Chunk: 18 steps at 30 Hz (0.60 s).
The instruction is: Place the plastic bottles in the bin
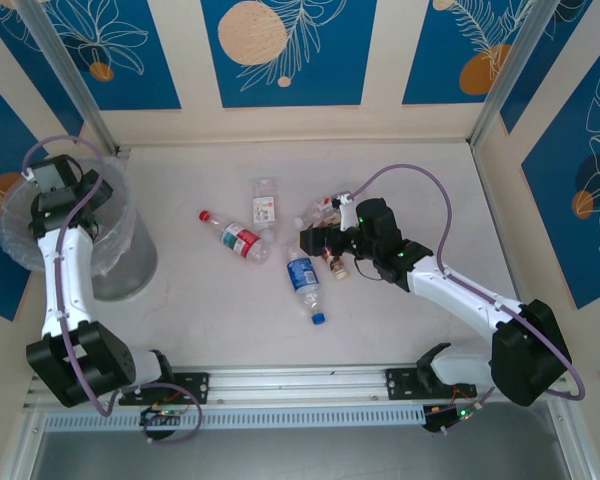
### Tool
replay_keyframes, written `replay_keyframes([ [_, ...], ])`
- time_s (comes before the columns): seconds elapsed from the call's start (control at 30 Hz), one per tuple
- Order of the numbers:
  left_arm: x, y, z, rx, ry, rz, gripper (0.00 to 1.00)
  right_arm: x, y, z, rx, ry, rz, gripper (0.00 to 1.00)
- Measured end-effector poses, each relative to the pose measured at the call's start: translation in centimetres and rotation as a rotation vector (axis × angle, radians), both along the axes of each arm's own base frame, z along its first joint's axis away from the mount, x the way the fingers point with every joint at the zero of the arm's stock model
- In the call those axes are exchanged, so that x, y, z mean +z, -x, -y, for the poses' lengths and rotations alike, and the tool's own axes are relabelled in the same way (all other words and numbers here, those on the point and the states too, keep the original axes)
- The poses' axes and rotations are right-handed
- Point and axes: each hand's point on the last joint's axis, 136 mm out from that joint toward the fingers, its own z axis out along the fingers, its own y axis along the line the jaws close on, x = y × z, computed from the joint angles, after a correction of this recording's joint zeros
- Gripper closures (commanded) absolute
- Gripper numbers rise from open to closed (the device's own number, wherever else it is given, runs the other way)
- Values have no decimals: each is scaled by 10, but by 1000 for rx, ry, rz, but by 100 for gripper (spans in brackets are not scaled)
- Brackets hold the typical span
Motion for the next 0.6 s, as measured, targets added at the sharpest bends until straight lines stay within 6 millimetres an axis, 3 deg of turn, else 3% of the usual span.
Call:
replay_keyframes([
  [0.23, 8, -5, 19, -49, -1, -6, 8, -1, -1, 1, -8, 7, 0, 0],
  [0.3, 14, -6, 21, -52, -3, 4, 1, -2, -1, 2, -16, 14, -2, 0],
  [0.47, 29, -8, 31, -78, -7, 31, 1, -14, -7, 9, -70, 61, -38, 0],
  [0.6, 42, -4, 56, -135, -16, 54, 1, -27, -8, 15, -97, 106, -85, 0],
])
